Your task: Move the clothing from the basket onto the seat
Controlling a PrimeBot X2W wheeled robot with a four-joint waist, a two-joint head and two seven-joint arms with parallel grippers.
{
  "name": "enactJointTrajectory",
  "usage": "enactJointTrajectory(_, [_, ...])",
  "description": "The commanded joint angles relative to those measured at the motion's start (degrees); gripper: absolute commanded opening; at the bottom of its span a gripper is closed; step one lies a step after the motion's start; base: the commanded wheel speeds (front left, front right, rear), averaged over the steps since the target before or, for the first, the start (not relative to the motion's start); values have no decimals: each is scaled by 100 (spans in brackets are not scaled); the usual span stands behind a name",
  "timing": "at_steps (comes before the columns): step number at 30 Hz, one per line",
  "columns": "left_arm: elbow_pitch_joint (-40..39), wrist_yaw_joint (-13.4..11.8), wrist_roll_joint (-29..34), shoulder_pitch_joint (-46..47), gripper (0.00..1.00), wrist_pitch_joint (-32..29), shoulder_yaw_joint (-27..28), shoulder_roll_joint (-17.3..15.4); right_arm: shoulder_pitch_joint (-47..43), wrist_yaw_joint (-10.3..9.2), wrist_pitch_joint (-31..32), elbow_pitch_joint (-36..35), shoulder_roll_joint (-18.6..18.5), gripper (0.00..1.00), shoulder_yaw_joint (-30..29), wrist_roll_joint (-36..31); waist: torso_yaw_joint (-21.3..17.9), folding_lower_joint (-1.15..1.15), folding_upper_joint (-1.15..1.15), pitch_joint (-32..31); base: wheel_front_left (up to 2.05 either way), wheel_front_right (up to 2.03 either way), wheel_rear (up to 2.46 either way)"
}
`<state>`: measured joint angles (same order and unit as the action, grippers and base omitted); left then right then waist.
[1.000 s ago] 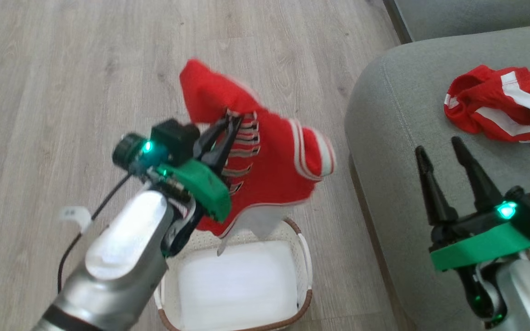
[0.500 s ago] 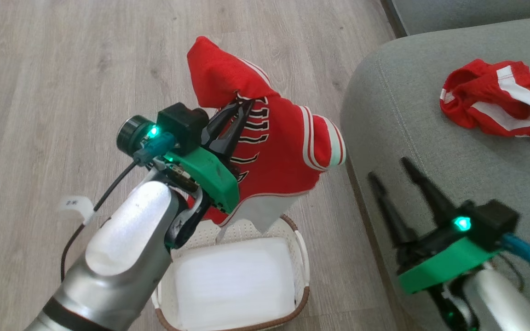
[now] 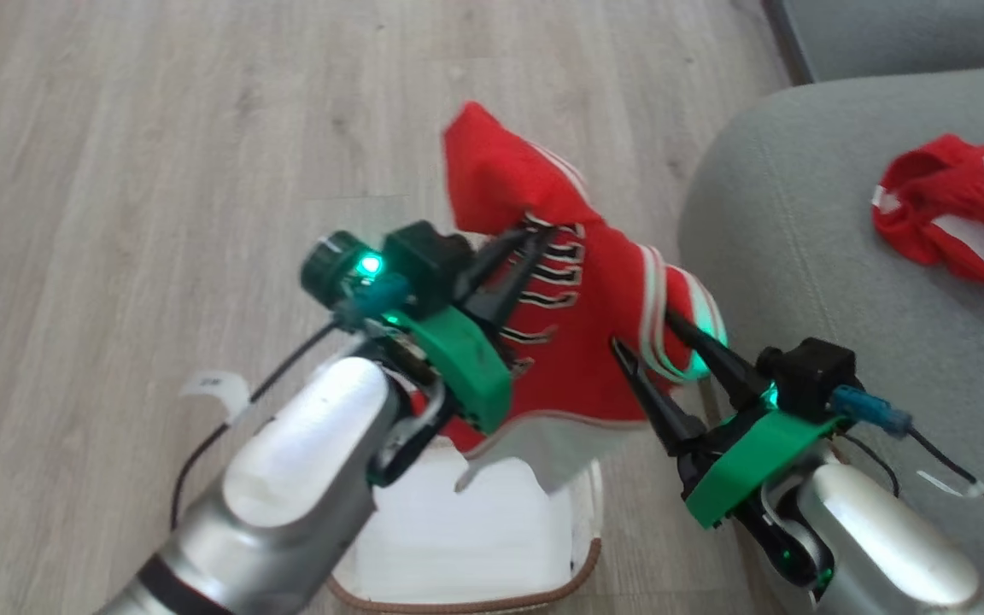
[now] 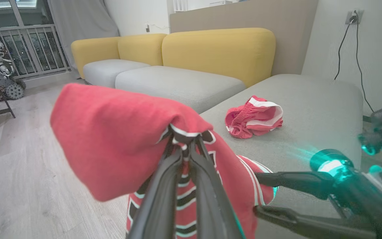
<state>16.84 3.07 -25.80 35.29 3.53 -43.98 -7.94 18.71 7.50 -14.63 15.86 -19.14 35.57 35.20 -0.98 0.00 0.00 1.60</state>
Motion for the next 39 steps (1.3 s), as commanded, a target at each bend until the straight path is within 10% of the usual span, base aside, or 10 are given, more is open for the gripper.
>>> enactJointTrajectory(1, [-166, 42, 58, 454, 0, 7, 157, 21, 276, -1, -37, -35, -72, 100, 106, 122, 137, 0, 0, -22, 0, 0, 0])
enactJointTrajectory(20, [100, 210, -102, 607, 0, 25, -421, 378, 1174, -1, -37, 664, 371, 99, 919, 667, 625, 0, 0, 4, 0, 0, 0])
enactJointTrajectory(23, [147, 194, -114, 612, 0, 42, -427, 380, 1145, -1, -37, 668, 399, 2, 798, 655, 603, 0, 0, 15, 0, 0, 0])
enactJointTrajectory(39, [345, 28, -245, 428, 0, 168, -290, 141, 655, -1, -37, 246, 236, 0, 10, 314, 318, 0, 0, -21, 0, 0, 0])
